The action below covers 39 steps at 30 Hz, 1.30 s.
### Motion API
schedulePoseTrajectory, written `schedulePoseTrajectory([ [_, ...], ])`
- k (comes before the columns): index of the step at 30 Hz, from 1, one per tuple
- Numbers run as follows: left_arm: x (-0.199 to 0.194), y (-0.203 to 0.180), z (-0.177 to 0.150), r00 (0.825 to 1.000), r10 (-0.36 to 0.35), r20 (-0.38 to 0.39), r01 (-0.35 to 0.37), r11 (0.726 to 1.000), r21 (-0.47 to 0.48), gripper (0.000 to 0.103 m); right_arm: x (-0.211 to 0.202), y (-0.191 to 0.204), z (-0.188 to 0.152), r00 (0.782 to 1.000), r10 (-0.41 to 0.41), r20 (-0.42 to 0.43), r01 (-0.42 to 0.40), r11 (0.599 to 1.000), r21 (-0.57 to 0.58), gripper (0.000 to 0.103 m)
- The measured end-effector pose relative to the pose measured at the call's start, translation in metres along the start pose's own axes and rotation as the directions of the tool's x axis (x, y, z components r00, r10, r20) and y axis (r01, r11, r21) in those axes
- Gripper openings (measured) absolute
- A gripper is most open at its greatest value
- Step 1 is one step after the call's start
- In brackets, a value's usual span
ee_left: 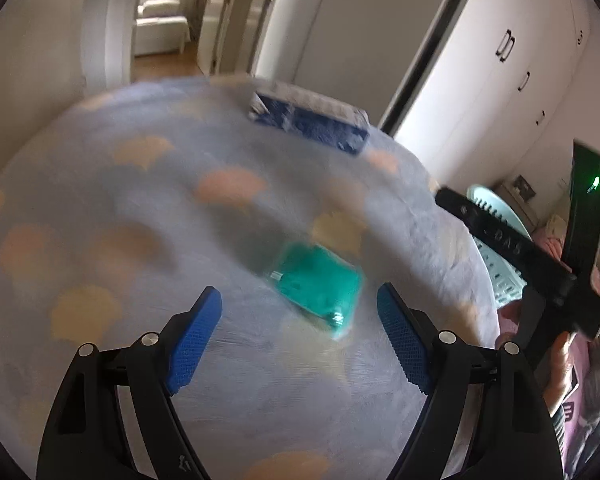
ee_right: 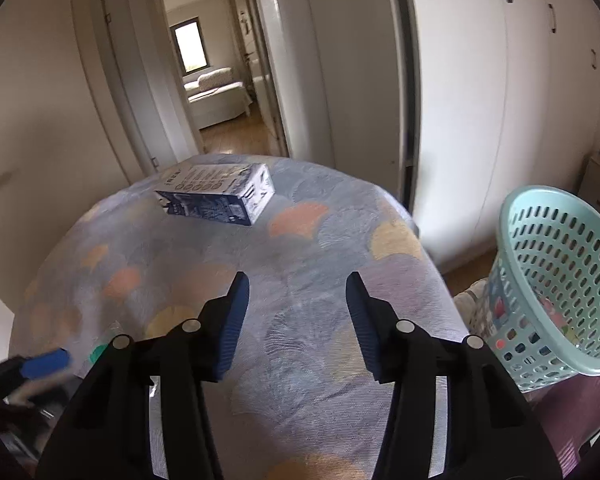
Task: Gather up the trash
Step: 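Return both tools to the table and grasp the green packet with the left tool, then grasp the blue-and-white milk carton with the right tool while the left tool holds the green packet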
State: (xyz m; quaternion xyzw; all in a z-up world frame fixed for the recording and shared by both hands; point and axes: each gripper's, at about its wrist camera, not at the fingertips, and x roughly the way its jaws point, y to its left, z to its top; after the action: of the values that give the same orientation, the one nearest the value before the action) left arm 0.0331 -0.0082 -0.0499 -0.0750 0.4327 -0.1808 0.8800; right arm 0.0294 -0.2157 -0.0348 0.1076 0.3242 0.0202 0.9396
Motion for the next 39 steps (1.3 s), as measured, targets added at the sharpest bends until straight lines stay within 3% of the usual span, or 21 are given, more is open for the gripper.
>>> schedulePoseTrajectory([
  [4, 0.018, -0.015, -0.003, 0.999, 0.048, -0.016, -0.048, 0.999, 0.007, 0.076, 0.008, 0.004, 0.015, 0.996, 0.081, -0.046, -0.082, 0.996, -0.016, 0.053],
  [5, 0.022, -0.019, -0.002, 0.997, 0.075, -0.022, -0.074, 0.997, 0.015, 0.073, 0.010, 0.007, 0.026, 0.996, 0.073, -0.042, -0.074, 0.997, -0.031, 0.065],
  [7, 0.026, -0.023, -0.002, 0.992, 0.128, -0.016, -0.127, 0.991, 0.038, 0.062, 0.014, 0.013, 0.041, 0.997, 0.062, -0.041, -0.065, 0.995, -0.080, 0.077],
  [8, 0.026, -0.025, -0.002, 0.987, 0.158, -0.008, -0.157, 0.986, 0.058, 0.050, 0.017, 0.019, 0.054, 0.997, 0.074, -0.030, -0.077, 0.990, -0.116, 0.077],
  [10, 0.026, -0.022, -0.002, 0.990, 0.141, -0.006, -0.140, 0.988, 0.068, 0.037, 0.030, 0.026, 0.073, 0.995, 0.097, -0.025, -0.100, 0.984, -0.149, 0.078],
  [12, 0.021, -0.014, 0.000, 0.994, 0.108, -0.008, -0.107, 0.993, 0.050, 0.034, 0.048, 0.030, 0.091, 0.992, 0.115, -0.044, -0.120, 0.981, -0.151, 0.078],
  [17, 0.003, 0.007, 0.009, 0.985, 0.160, 0.056, -0.163, 0.985, 0.056, 0.025, 0.094, 0.048, 0.128, 0.978, 0.191, -0.084, -0.202, 0.968, -0.152, 0.078],
  [20, 0.001, 0.026, 0.015, 0.980, 0.184, 0.073, -0.188, 0.981, 0.047, 0.025, 0.112, 0.057, 0.137, 0.972, 0.204, -0.115, -0.222, 0.959, -0.176, 0.078],
  [22, 0.003, 0.034, 0.018, 0.985, 0.161, 0.067, -0.164, 0.986, 0.034, 0.025, 0.120, 0.062, 0.137, 0.968, 0.209, -0.138, -0.233, 0.952, -0.197, 0.078],
  [27, 0.004, 0.031, 0.021, 0.984, 0.161, 0.077, -0.165, 0.985, 0.046, 0.026, 0.137, 0.064, 0.129, 0.950, 0.230, -0.213, -0.274, 0.938, -0.212, 0.078],
  [31, 0.011, 0.035, 0.019, 0.986, 0.157, 0.055, -0.158, 0.987, 0.033, 0.030, 0.140, 0.067, 0.117, 0.952, 0.177, -0.251, -0.240, 0.938, -0.251, 0.078],
  [34, 0.009, 0.035, 0.019, 0.987, 0.149, 0.058, -0.151, 0.988, 0.026, 0.032, 0.131, 0.069, 0.107, 0.941, 0.194, -0.276, -0.269, 0.925, -0.267, 0.078],
  [37, 0.009, 0.034, 0.018, 0.988, 0.146, 0.058, -0.148, 0.988, 0.035, 0.037, 0.123, 0.076, 0.098, 0.929, 0.220, -0.298, -0.308, 0.906, -0.291, 0.078],
  [39, 0.009, 0.032, 0.017, 0.988, 0.144, 0.059, -0.147, 0.988, 0.039, 0.046, 0.122, 0.084, 0.093, 0.933, 0.203, -0.296, -0.297, 0.900, -0.320, 0.078],
])
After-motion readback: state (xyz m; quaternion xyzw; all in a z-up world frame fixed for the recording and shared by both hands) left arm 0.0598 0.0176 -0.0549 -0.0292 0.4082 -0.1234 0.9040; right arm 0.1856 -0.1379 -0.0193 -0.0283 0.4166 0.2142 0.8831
